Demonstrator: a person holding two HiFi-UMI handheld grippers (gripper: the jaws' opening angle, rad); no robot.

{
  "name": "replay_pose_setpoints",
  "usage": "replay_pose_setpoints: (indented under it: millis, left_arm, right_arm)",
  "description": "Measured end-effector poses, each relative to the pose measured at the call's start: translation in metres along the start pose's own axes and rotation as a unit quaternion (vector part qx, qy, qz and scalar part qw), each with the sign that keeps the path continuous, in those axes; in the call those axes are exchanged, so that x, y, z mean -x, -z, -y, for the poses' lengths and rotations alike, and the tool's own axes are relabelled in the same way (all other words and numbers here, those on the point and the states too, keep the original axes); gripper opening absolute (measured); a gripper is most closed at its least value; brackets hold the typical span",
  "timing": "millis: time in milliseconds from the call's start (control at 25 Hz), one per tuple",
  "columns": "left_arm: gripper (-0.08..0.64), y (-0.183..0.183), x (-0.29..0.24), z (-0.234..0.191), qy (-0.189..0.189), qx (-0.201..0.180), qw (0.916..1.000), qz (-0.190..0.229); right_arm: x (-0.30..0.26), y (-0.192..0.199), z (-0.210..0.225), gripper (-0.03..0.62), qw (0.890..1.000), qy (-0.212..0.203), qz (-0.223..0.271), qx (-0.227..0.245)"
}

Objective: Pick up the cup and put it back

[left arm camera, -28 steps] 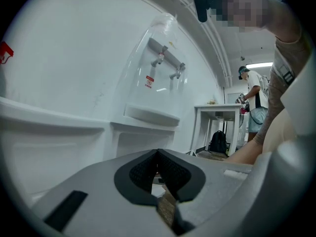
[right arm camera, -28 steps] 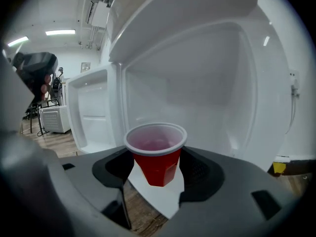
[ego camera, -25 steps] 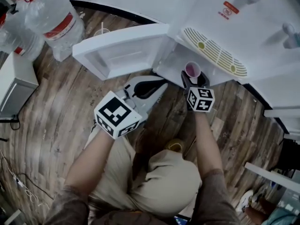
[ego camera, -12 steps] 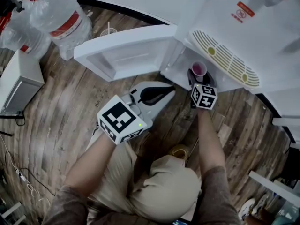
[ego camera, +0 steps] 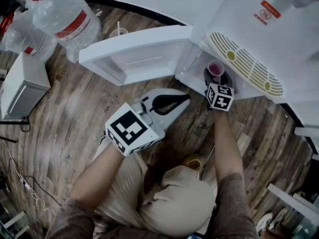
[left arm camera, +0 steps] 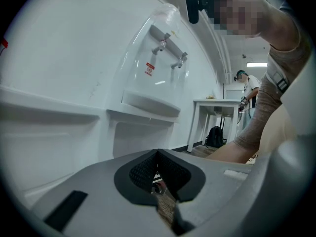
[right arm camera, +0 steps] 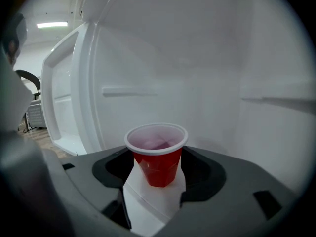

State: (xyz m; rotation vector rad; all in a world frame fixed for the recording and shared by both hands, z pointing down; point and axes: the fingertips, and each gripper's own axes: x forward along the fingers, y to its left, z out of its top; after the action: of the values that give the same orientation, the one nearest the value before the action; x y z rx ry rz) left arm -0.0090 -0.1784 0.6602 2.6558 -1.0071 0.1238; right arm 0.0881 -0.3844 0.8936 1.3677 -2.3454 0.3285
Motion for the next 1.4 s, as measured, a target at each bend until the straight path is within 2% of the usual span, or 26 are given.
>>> replay_pose_setpoints:
  millis: [160, 280, 440, 600, 800, 1080, 1400]
  left_arm:
    - [0.002, -0.001, 0.001, 0.002, 0.002, -0.001, 1.0, -0.001]
    - [0.003, 0.001, 0.001, 0.004, 0.002, -0.001, 1.0, -0.004]
    - [0.002, 0.003, 0.001, 0.002, 0.004, 0.006, 0.9999, -0.008]
    - [0.002, 0.006, -0.004, 0.003, 0.012, -0.01, 0.9998, -0.012]
    - [0.002, 0.006, -0.006, 0.01, 0.019, 0.001, 0.9997, -0.017]
    - [0.003, 0.008, -0.003, 0.017, 0.036, -0.024, 0.9989, -0.017]
    - [0.003, 0.002, 0.002, 0.021, 0.04, -0.013, 0.9991, -0.004]
  right_arm:
    - [-0.004, 0.003, 0.003, 0.288, 1.0, 0.006, -0.009, 0.004]
    - [-0.004, 0.005, 0.008, 0.291, 1.0, 0.013, -0.008, -0.016]
    - [-0.003, 0.007, 0.004, 0.333, 0.999, 0.005, -0.005, -0.033]
    - [0.002, 0.002, 0.003, 0.357, 0.999, 0.001, 0.0, -0.043]
    - [0.012, -0.002, 0.0, 0.374, 0.999, -0.007, -0.003, -0.043]
    - [0.044, -0.008, -0.003, 0.38, 0.999, -0.009, 0.004, -0.049]
    - [0.098, -0.039, -0.022, 0.38, 0.998, -0.037, 0.032, -0.046]
